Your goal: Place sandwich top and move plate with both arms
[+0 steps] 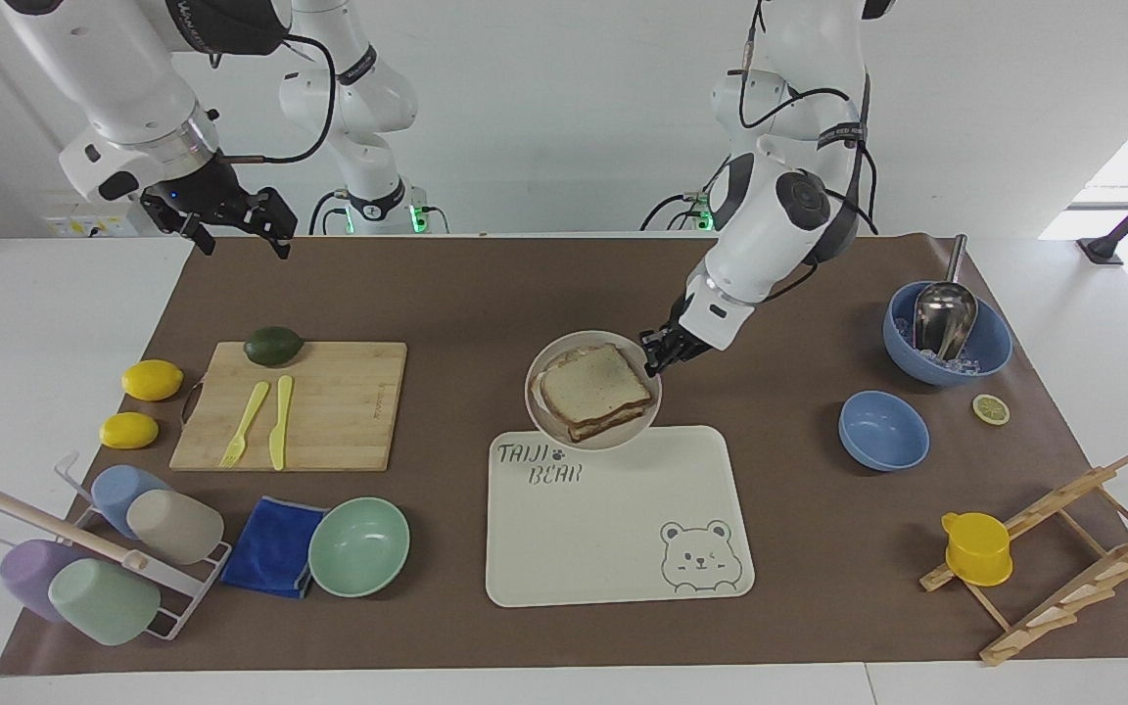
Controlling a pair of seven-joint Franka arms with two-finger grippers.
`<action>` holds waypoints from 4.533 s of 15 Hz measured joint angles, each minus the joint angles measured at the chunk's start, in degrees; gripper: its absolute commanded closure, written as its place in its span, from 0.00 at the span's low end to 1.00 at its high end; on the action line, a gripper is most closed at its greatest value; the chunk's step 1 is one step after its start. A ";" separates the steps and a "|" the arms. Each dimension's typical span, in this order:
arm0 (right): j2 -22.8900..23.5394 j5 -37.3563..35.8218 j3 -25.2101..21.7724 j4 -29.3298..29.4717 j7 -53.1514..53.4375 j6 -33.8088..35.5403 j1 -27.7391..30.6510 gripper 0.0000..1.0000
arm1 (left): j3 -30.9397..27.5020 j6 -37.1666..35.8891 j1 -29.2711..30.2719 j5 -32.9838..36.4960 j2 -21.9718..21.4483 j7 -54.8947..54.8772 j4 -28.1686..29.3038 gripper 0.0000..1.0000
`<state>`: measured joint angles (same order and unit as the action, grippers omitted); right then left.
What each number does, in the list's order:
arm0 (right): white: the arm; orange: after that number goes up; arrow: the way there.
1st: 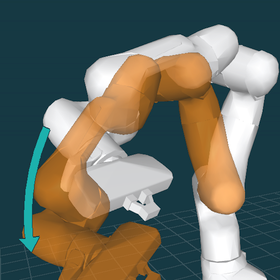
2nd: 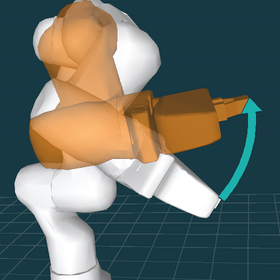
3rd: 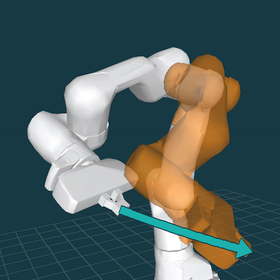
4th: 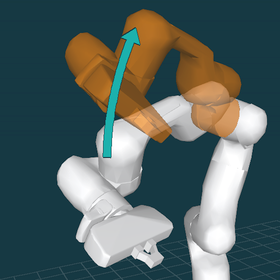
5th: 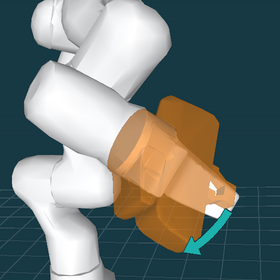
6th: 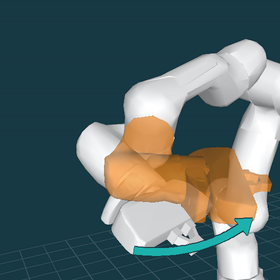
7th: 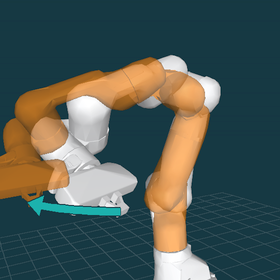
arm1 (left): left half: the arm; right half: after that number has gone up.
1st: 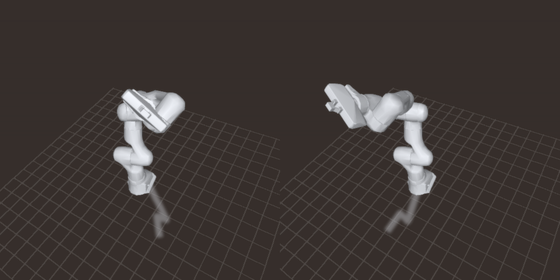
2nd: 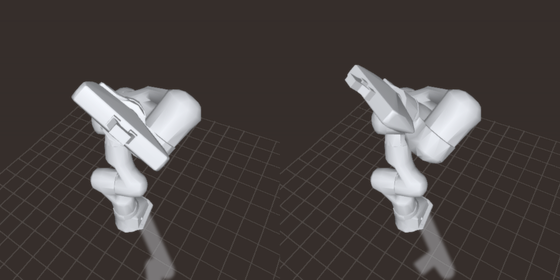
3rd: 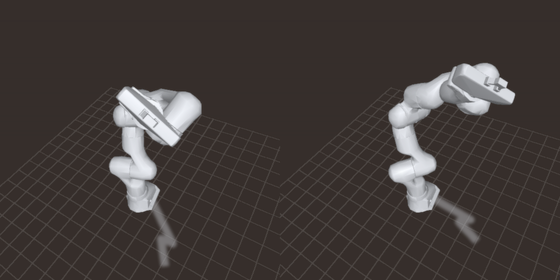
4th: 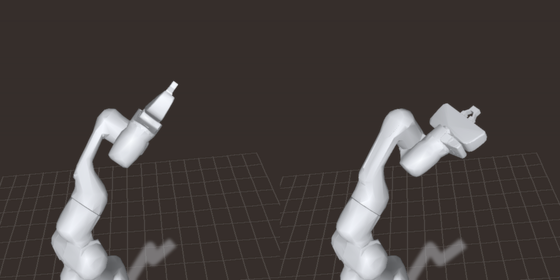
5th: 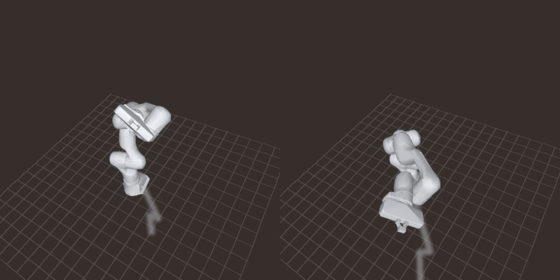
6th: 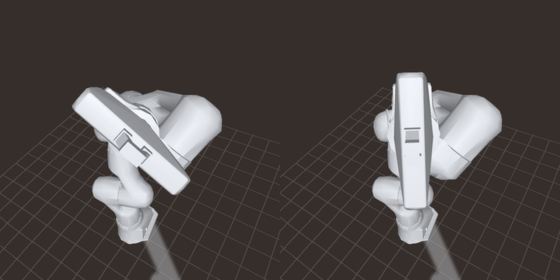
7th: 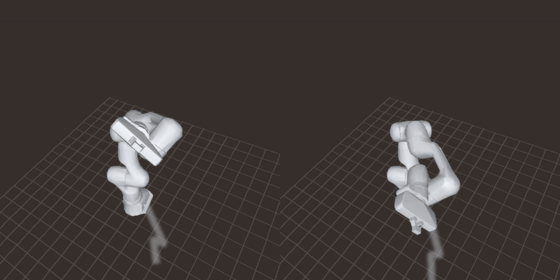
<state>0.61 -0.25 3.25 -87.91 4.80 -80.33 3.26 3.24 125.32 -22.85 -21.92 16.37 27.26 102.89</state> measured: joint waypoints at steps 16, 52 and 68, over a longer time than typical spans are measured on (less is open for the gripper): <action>0.00 0.00 0.01 0.00 0.00 0.00 0.12 0.00 | 0.26 10.22 1.10 0.01 13.16 -2.30 -6.81 1.00; 0.00 0.00 0.01 0.00 0.00 0.00 0.12 0.00 | -0.35 -32.88 13.58 18.38 -22.64 -14.05 -0.43 0.00; 0.00 0.00 0.01 0.00 0.00 0.00 0.12 0.00 | -1.29 -33.11 13.58 18.62 -19.66 -14.21 -6.70 0.00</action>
<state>0.61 -0.25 3.26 -87.92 4.80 -80.33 3.38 1.95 92.21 -9.27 -3.30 -3.29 13.06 96.18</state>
